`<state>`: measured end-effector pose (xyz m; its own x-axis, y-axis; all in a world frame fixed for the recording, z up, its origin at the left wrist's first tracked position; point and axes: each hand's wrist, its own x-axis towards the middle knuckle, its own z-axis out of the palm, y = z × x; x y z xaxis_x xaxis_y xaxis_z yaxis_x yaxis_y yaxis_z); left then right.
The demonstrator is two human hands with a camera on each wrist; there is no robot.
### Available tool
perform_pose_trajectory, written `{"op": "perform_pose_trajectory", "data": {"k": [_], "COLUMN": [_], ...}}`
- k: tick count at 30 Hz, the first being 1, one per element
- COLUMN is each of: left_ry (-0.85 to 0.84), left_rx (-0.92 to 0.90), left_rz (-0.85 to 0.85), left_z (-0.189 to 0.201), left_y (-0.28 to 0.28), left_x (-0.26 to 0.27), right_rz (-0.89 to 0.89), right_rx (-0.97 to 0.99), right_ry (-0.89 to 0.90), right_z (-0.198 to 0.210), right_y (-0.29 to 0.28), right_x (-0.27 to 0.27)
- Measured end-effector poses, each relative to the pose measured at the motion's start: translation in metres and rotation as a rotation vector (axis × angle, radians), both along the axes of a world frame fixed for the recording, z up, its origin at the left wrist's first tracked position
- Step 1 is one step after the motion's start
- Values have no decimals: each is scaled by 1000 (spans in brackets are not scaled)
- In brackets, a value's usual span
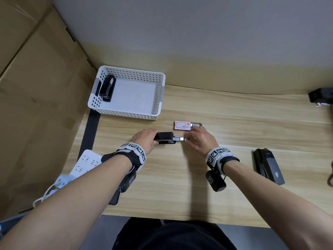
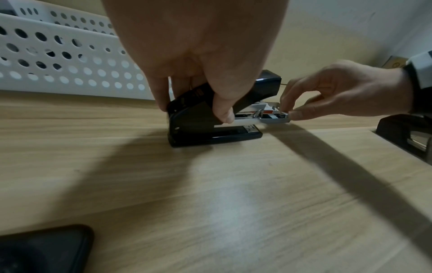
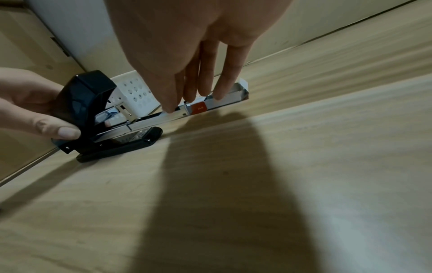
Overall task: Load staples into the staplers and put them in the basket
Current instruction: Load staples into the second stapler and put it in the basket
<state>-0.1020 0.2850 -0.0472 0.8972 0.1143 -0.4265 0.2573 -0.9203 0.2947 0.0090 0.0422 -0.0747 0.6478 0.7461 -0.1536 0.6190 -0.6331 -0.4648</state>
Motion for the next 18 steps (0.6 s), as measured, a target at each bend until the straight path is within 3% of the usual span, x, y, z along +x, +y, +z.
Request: {"op": "perform_pose_trajectory", "data": {"k": [18], "left_ry": [18], "left_rx": [-9], "left_rz": [27], "left_z": [5], "left_y": [-3], "left_x": [0], "right_rz": [36], "right_rx": [-33], "right_ry": [35], "right_z": [-2], "right_y": [2], "right_x": [7]}}
